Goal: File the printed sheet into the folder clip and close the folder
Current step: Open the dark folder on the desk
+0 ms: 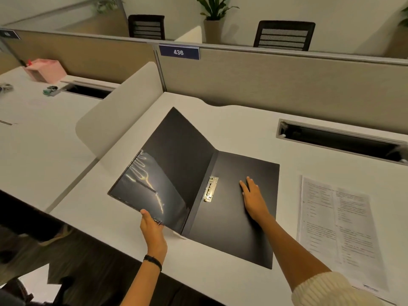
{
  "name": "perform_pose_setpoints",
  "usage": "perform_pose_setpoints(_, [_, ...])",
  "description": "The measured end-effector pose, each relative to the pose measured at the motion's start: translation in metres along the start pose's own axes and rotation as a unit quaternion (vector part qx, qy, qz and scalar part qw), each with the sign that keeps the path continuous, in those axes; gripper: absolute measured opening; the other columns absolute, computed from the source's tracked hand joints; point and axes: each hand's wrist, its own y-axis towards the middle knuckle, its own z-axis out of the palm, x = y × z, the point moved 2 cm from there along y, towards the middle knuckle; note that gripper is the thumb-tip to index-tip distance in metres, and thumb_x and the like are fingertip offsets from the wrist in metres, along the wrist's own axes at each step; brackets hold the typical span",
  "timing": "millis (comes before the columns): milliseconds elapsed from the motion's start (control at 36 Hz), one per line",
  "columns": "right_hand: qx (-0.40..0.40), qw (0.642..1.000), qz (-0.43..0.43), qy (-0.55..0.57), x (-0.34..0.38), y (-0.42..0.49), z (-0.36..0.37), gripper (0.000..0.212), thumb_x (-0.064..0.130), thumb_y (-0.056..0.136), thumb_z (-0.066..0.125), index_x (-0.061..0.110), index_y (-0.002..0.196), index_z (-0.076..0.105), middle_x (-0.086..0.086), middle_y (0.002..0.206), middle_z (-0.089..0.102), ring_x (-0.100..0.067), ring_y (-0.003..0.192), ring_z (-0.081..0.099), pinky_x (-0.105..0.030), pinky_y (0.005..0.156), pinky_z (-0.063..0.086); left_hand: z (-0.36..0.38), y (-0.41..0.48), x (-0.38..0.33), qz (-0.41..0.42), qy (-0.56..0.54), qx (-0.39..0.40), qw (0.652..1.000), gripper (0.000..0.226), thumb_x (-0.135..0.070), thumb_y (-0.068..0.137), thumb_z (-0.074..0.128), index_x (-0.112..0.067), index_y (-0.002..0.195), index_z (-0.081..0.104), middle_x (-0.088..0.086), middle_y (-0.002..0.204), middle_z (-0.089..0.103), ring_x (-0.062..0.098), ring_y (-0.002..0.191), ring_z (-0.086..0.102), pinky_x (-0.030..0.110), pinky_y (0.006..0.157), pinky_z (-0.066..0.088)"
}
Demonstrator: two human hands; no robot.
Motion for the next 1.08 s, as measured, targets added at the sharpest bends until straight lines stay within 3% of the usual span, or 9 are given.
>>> perform_pose_setpoints(111, [-0.001,0.999,-0.034,-0.039,-0.001,0.000,0.002,0.047,0.023,0.100,0.027,0.017,0.145,0.014,-0.006,0.157,0.005,-0.031,0.144,0.000,-0.042,0.116,0.008,-0.011,0.013,-0.006,0.055,-0.008,-0.008,0.998,0.035,-0.029,0.099,0.034,-0.017,0.131,0.037,0.010,0.140,0.042,0.030,0.128,0.042,0.052,0.110,0.032])
perform_pose_setpoints(250, [-0.008,0.999,-0.035,-0.039,-0.009,0.000,0.002,0.046,0.025,0.100,0.026,0.019,0.144,0.017,-0.004,0.157,0.007,-0.032,0.144,0.001,-0.043,0.116,0.010,-0.025,0.031,-0.003,0.080,0.002,-0.030,0.996,0.055,-0.010,0.095,0.047,-0.029,0.140,0.022,0.015,0.144,0.038,0.028,0.126,0.044,0.046,0.106,0.038])
perform_pose_setpoints(389, [-0.023,0.996,-0.063,-0.063,-0.013,-0.001,0.004,0.046,0.025,0.100,0.026,0.019,0.144,0.018,-0.004,0.157,0.010,-0.027,0.144,0.005,-0.036,0.117,0.005,-0.031,0.043,-0.001,0.082,0.070,-0.085,0.990,0.085,0.008,0.087,0.051,-0.022,0.146,-0.001,0.010,0.157,0.005,0.024,0.144,0.013,0.043,0.118,0.017])
perform_pose_setpoints(500, [-0.032,0.991,-0.093,-0.088,-0.016,0.000,0.006,0.046,0.026,0.100,0.025,0.018,0.144,0.018,-0.005,0.156,0.013,-0.021,0.145,0.007,-0.032,0.116,-0.001,-0.021,0.045,-0.005,0.169,0.255,-0.136,0.942,0.094,0.009,0.081,0.059,-0.013,0.146,-0.005,0.010,0.157,-0.013,0.028,0.144,-0.009,0.045,0.118,0.002])
perform_pose_setpoints(556, [-0.033,0.990,-0.097,-0.094,-0.018,0.001,0.007,0.046,0.027,0.100,0.024,0.019,0.144,0.017,-0.005,0.156,0.012,-0.020,0.145,0.006,-0.031,0.116,-0.002,-0.007,0.042,-0.009,0.253,0.339,-0.105,0.900,0.091,0.007,0.081,0.059,-0.010,0.147,-0.001,0.013,0.156,-0.011,0.026,0.143,-0.010,0.048,0.117,0.001])
perform_pose_setpoints(639, [-0.038,0.989,-0.102,-0.104,-0.020,0.003,0.010,0.046,0.028,0.099,0.023,0.020,0.144,0.015,-0.004,0.156,0.011,-0.020,0.145,0.005,-0.030,0.115,-0.003,0.027,0.036,-0.010,0.332,0.370,0.031,0.867,0.079,0.000,0.086,0.056,-0.018,0.145,0.008,0.011,0.157,0.002,0.018,0.142,0.000,0.047,0.117,0.012])
perform_pose_setpoints(722, [-0.040,0.988,-0.104,-0.109,-0.022,0.004,0.012,0.047,0.029,0.099,0.023,0.020,0.144,0.014,-0.004,0.157,0.010,-0.019,0.145,0.004,-0.030,0.115,-0.004,0.061,0.033,-0.003,0.338,0.362,0.201,0.845,0.066,-0.005,0.090,0.053,-0.022,0.143,0.016,0.004,0.155,0.012,0.019,0.143,0.012,0.045,0.116,0.018])
perform_pose_setpoints(833, [-0.043,0.987,-0.104,-0.117,-0.025,0.006,0.014,0.047,0.029,0.099,0.023,0.021,0.144,0.013,-0.003,0.157,0.010,-0.018,0.145,0.003,-0.029,0.115,-0.005,0.098,0.039,0.015,0.288,0.409,0.370,0.783,0.061,-0.017,0.095,0.047,-0.033,0.142,0.011,-0.011,0.154,-0.002,0.016,0.145,-0.001,0.039,0.115,0.004])
perform_pose_setpoints(1083, [-0.058,0.985,-0.107,-0.121,-0.024,0.009,0.016,0.047,0.029,0.099,0.022,0.022,0.144,0.014,-0.002,0.156,0.012,-0.016,0.145,0.005,-0.029,0.115,-0.005,0.132,0.082,0.030,0.286,0.587,0.393,0.647,0.063,-0.034,0.094,0.045,-0.018,0.146,0.014,0.004,0.158,0.005,0.019,0.146,0.000,0.042,0.115,-0.014])
